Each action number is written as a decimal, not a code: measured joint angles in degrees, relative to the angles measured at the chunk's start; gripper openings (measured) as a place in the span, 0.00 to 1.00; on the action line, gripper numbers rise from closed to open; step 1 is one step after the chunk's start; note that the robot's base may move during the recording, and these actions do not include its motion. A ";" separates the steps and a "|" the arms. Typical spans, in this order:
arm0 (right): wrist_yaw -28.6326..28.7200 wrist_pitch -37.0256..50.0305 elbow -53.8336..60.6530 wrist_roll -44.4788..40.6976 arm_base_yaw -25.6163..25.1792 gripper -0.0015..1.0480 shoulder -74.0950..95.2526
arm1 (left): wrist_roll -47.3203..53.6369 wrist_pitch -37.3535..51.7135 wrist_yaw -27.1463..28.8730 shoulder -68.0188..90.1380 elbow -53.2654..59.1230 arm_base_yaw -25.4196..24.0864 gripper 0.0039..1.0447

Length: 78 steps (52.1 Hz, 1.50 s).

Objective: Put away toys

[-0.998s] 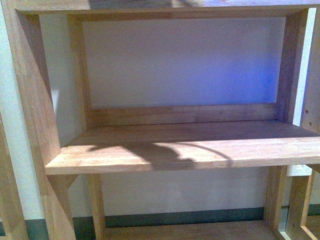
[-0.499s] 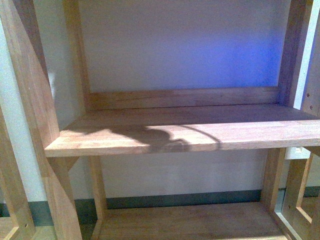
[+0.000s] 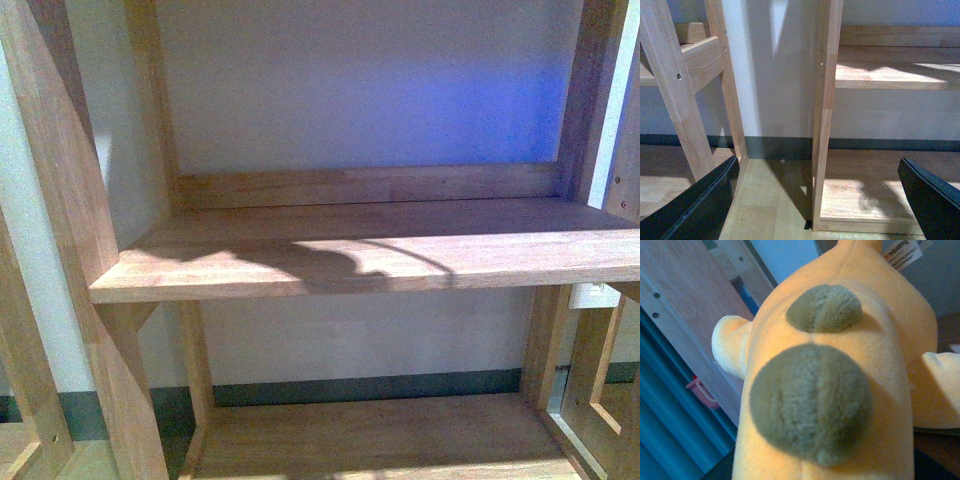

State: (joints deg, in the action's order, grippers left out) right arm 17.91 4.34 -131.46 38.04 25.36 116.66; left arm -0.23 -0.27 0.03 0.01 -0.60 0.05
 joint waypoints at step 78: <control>-19.39 13.03 63.34 -42.29 -3.80 0.94 -63.34 | 0.00 0.00 0.00 0.00 0.00 0.00 0.94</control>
State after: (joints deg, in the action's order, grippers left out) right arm -1.48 17.37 -68.12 -4.25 21.56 53.32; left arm -0.23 -0.27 0.03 0.01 -0.60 0.05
